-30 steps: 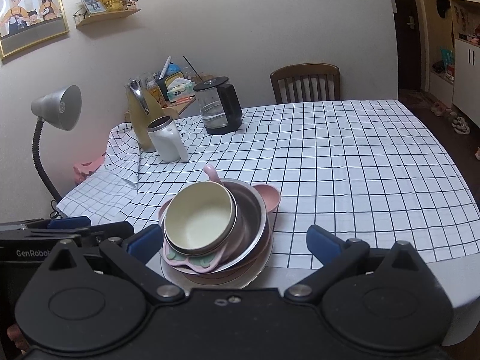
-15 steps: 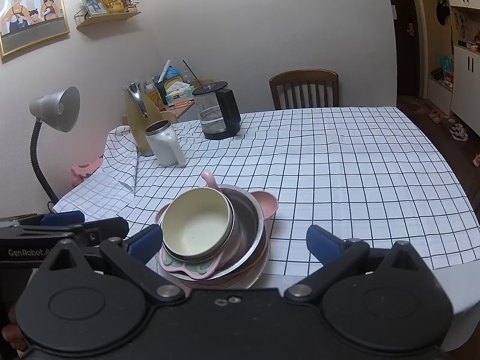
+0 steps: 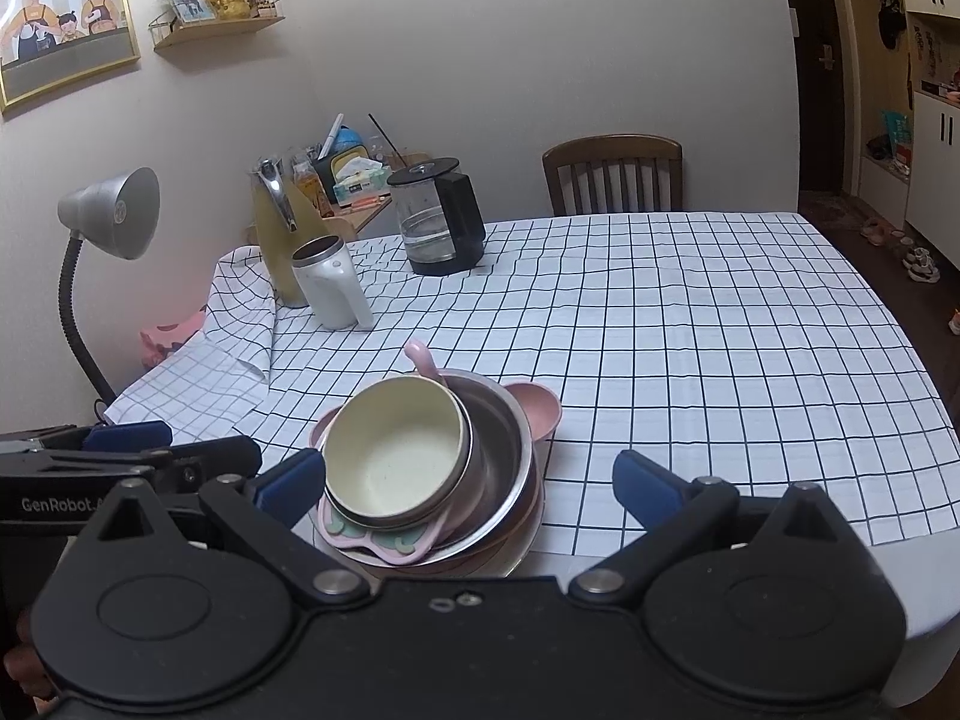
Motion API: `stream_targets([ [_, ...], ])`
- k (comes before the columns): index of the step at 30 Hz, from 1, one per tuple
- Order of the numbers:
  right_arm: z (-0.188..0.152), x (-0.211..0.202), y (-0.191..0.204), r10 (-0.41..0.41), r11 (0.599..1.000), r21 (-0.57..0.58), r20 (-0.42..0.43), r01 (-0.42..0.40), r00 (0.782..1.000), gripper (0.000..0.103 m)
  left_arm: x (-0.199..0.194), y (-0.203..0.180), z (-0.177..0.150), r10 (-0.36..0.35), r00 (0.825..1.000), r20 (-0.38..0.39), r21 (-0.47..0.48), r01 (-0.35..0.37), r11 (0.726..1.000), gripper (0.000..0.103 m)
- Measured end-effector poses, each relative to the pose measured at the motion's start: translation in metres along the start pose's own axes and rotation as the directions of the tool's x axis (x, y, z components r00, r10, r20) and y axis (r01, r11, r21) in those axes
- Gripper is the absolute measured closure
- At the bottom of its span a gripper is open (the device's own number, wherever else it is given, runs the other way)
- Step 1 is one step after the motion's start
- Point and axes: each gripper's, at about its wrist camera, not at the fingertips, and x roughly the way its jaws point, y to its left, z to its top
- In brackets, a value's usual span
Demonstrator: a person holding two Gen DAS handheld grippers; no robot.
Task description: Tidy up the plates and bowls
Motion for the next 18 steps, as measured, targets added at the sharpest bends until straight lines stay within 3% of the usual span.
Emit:
stream_targets([
  [18,0.0035,0.0103,-0.0005,-0.003,1.000,0.002,-0.014,0.003,1.000,0.000,0.0070,0.0009,0.0025,-0.015,1.000,-0.016,-0.005,0.015,1.000,0.001],
])
